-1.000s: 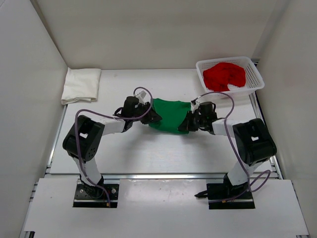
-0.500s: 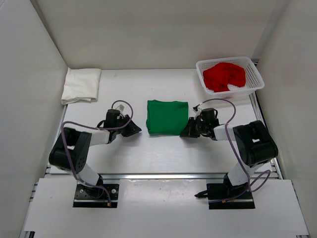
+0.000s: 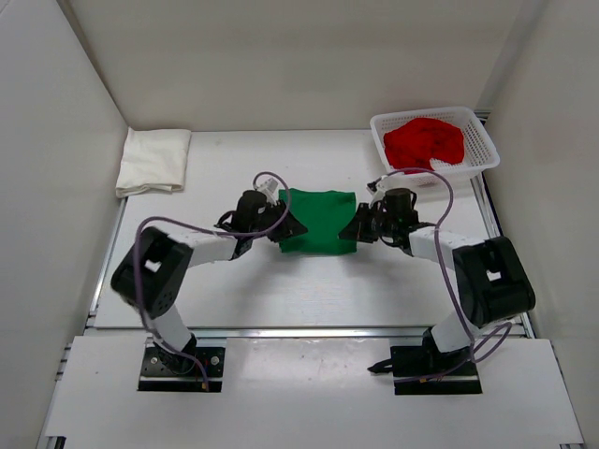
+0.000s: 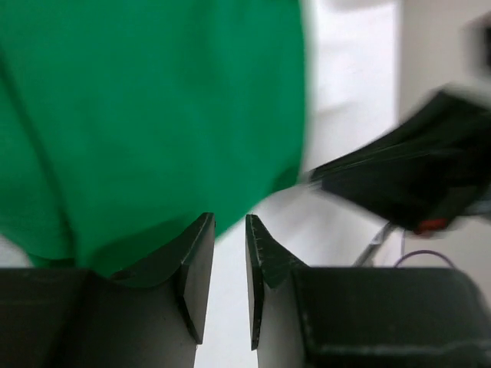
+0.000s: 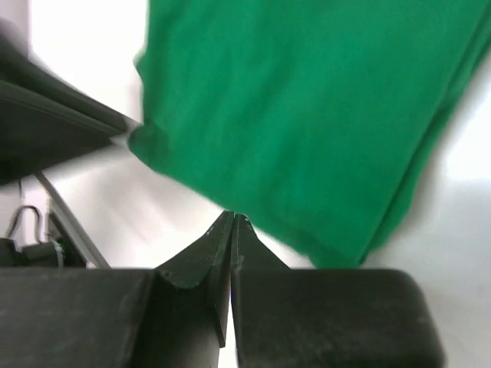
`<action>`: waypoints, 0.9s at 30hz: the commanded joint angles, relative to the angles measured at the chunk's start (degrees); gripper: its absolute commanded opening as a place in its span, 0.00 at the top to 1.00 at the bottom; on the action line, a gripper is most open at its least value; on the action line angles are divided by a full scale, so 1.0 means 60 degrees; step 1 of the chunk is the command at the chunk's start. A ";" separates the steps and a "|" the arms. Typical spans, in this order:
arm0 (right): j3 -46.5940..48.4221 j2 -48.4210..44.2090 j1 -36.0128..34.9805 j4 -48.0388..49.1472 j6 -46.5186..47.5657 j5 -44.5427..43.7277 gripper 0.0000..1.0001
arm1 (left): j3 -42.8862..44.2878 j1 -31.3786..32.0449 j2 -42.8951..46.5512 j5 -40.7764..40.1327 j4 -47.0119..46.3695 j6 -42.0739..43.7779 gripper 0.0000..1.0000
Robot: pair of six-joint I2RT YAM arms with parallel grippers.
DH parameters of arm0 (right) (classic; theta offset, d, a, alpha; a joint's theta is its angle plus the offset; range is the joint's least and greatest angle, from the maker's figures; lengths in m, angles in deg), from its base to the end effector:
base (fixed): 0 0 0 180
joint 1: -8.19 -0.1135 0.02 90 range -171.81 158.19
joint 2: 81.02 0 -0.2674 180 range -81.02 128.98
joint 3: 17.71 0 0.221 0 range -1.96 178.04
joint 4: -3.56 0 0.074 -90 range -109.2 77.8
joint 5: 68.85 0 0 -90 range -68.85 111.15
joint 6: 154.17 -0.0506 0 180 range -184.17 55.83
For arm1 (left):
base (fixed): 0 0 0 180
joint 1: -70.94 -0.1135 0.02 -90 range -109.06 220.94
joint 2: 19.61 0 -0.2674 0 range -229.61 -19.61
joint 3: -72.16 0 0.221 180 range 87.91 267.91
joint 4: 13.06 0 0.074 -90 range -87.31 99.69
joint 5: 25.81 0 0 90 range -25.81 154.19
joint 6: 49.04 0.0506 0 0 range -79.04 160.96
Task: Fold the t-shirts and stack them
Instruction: Fold the long partially folded tshirt into a neat square
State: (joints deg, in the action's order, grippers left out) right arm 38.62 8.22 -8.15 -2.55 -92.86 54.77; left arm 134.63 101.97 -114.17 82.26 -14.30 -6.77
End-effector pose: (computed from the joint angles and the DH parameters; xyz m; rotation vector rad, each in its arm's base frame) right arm 0.2725 0.1091 0.1877 -0.0825 2.3386 1.0692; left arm 0.2775 -0.1853 0.2000 -0.1282 2.2970 -1.1066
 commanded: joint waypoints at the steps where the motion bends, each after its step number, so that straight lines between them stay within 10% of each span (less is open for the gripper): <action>1: 0.0750 0.0812 0.0451 0.0792 -0.0227 0.0399 1.00 | -0.0329 0.0029 -0.0936 0.0725 -0.0784 -0.0454 0.66; 10: 0.4382 0.4035 0.0570 -0.0025 -0.0331 0.0197 1.00 | -0.1545 -0.0089 -0.1276 0.0593 -0.1430 -0.0483 0.67; 17: 0.3962 0.4378 0.0643 -0.0026 -0.0303 -0.1207 0.99 | -0.2249 -0.0234 -0.0077 0.0607 -0.1738 -0.0717 0.66; 27: 0.3580 0.3922 0.0423 0.0002 -0.0111 -0.0992 1.00 | 0.2172 -0.0702 -0.2123 -0.0065 -0.0318 -0.0352 0.63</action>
State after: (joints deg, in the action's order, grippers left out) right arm 61.77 33.66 -5.24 -2.59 -94.74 49.05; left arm 142.50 99.52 -122.15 83.96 -18.26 -10.13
